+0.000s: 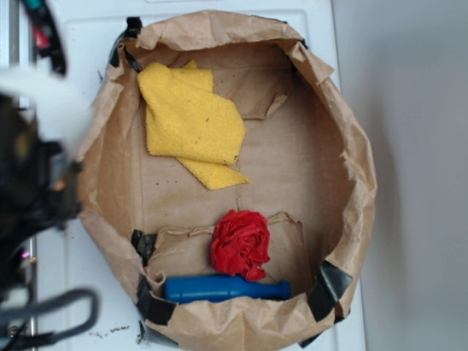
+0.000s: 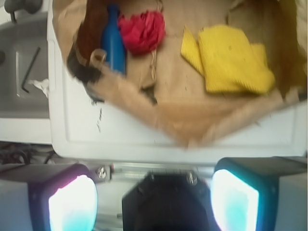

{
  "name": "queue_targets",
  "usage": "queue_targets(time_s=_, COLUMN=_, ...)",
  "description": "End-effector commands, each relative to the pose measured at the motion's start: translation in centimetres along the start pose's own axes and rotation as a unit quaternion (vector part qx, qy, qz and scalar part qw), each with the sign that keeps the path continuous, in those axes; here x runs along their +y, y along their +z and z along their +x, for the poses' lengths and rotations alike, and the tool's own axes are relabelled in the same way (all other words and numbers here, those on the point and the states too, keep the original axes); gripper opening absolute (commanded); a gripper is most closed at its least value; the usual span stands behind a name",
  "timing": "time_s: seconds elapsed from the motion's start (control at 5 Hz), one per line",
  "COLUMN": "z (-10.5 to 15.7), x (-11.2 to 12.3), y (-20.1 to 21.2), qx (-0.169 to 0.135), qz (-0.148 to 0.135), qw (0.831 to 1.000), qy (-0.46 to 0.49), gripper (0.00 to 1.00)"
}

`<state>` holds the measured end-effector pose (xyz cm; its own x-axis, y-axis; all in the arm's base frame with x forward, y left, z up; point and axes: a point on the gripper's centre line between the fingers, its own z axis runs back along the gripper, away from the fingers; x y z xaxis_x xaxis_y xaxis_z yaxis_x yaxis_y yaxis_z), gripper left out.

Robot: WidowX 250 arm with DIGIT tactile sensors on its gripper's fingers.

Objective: Grab the yellow cloth.

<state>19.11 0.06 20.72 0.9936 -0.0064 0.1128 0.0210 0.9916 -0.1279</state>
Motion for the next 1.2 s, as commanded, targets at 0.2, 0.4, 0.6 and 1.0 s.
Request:
queue_targets(time_s=0.2, z=7.7, x=4.5, y=-1.2, qx=-0.084, qz=0.046, qw=0.991, qy=-0.094, gripper=1.00)
queue_targets(time_s=0.4, z=7.7, x=4.5, y=-1.2, qx=-0.084, qz=0.046, qw=0.991, qy=-0.094, gripper=1.00)
queue_targets(time_s=0.6, z=7.7, x=4.5, y=-1.2, qx=-0.084, qz=0.046, qw=0.991, qy=-0.094, gripper=1.00)
queue_targets(time_s=1.0, z=7.0, x=5.6, y=-3.5, qx=-0.079, qz=0.035, qw=0.988, qy=-0.129, gripper=1.00)
